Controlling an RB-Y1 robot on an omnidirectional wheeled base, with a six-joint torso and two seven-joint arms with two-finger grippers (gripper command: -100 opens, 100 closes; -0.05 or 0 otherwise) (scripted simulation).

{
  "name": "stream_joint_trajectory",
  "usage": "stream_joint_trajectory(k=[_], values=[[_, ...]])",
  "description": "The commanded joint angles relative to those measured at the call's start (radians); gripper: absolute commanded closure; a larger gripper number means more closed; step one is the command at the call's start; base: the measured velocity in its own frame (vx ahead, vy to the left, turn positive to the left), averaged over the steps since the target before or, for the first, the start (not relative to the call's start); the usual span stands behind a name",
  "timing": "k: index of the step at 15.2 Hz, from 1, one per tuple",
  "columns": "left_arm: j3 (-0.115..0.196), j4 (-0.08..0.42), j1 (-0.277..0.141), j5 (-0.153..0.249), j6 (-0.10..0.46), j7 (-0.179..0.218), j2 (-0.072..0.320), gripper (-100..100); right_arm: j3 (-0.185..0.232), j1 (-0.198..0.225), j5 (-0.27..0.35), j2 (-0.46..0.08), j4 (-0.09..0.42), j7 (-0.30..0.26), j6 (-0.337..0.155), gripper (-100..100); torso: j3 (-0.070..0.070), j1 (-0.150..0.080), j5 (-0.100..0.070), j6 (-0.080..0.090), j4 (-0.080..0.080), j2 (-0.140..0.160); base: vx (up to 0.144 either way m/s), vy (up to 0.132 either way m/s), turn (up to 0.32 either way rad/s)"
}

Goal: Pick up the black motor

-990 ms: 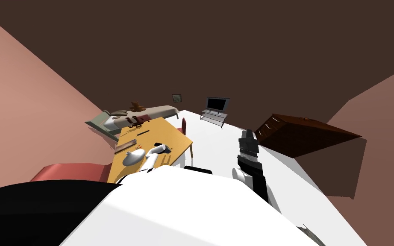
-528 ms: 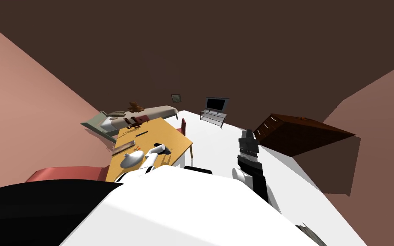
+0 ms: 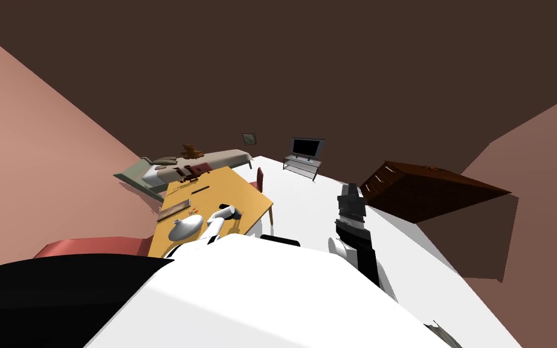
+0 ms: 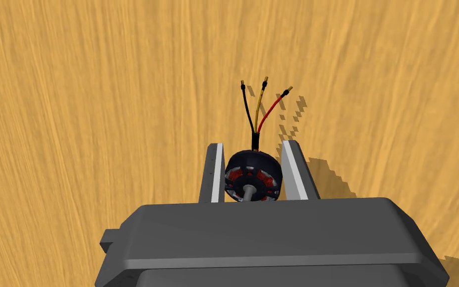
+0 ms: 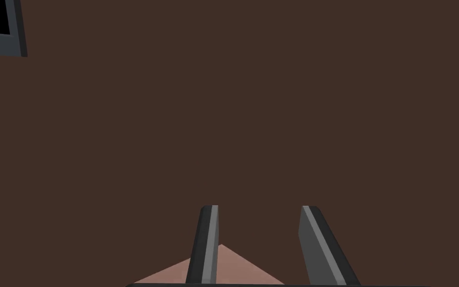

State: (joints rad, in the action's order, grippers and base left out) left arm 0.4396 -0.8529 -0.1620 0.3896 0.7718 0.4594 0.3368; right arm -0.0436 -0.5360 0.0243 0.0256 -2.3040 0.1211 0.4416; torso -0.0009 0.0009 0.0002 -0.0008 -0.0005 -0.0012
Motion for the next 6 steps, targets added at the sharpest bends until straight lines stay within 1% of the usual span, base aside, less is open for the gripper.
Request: stream_joint_trajectory(k=[1,2,5,6], values=[[0.000,0.000,0.000,0.000,0.000,0.000,0.000,100,0.000,0.000,0.000,0.000,0.000,0.000,0.000,0,0.000,0.000,0.000,0.000,0.000,0.000,0.000,0.000,0.000],[0.004,-0.024,0.001,0.003,0.030,0.006,0.013,100,0.000,0.000,0.000,0.000,0.000,0.000,0.000,0,0.000,0.000,0.000,0.000,0.000,0.000,-0.033,-0.026,-0.025],[0.008,-0.051,-0.001,0.008,0.069,0.014,0.031,100,0.000,0.000,0.000,0.000,0.000,0.000,0.000,0,0.003,-0.003,-0.001,0.000,0.001,0.005,-0.069,-0.049,-0.022],[0.006,-0.040,0.001,0.006,0.049,0.010,0.023,100,0.000,0.000,0.000,0.000,0.000,0.000,0.000,0,0.003,-0.004,-0.001,0.000,0.001,0.005,-0.039,-0.026,-0.003]])
